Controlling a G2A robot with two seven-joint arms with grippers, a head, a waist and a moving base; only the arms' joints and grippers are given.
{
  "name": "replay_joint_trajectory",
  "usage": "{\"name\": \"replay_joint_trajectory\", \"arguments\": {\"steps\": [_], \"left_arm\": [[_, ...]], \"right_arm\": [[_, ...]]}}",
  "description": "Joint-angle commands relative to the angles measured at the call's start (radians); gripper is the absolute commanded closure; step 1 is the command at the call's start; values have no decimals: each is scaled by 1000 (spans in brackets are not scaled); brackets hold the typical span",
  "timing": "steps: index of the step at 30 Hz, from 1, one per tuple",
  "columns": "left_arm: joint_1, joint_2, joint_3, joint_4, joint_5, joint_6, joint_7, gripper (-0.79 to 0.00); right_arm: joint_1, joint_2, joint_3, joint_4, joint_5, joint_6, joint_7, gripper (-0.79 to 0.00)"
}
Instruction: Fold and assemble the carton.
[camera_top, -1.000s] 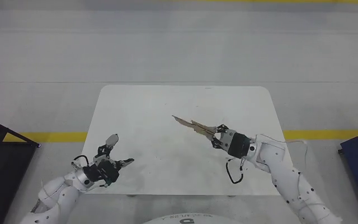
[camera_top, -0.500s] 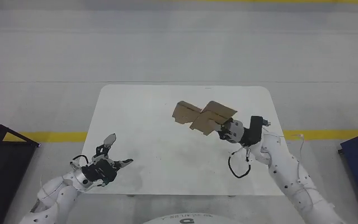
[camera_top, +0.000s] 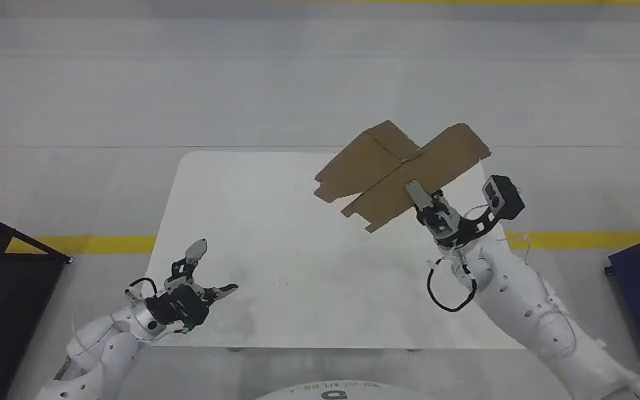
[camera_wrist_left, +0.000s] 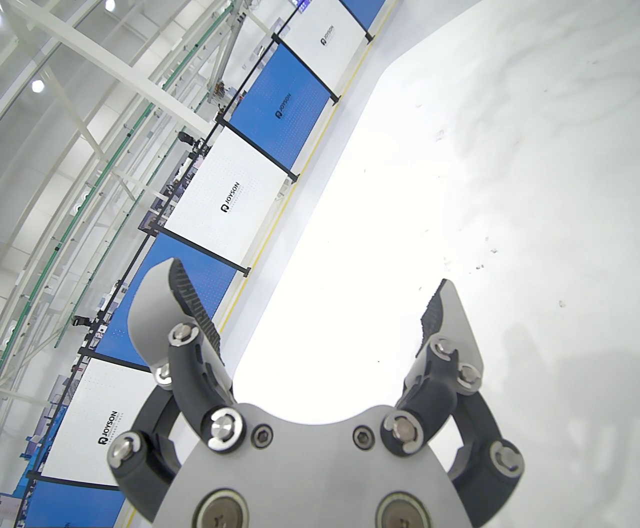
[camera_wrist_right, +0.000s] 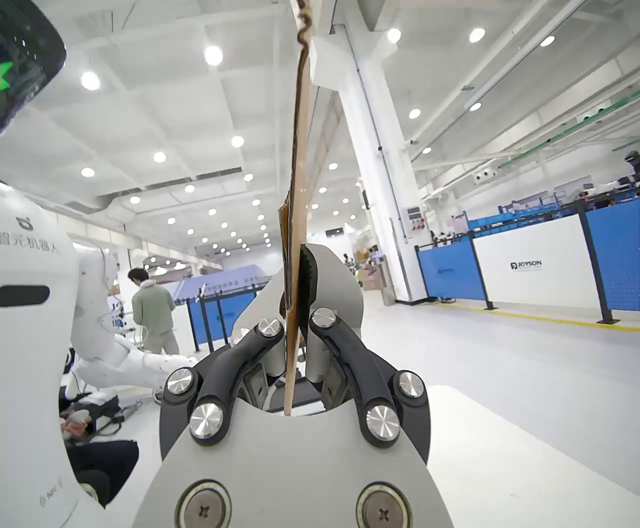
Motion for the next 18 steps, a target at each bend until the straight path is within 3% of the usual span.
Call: {"name": "replay_joint_trajectory", "arguments": {"steps": [1, 6, 12, 18], "left_arm": [[0, 0, 0, 0, 0, 0, 0, -785], [0, 0, 0, 0, 0, 0, 0, -785], [0, 0, 0, 0, 0, 0, 0, -785], [0, 0, 0, 0, 0, 0, 0, -785]], "right_arm": [[-1, -1, 1, 0, -28, 0, 0, 0], [1, -4, -12, -4, -14, 0, 41, 0], [120, -5, -134, 5, 396, 0, 240, 0], [151, -9, -118, 55, 441, 0, 277, 0]]}}
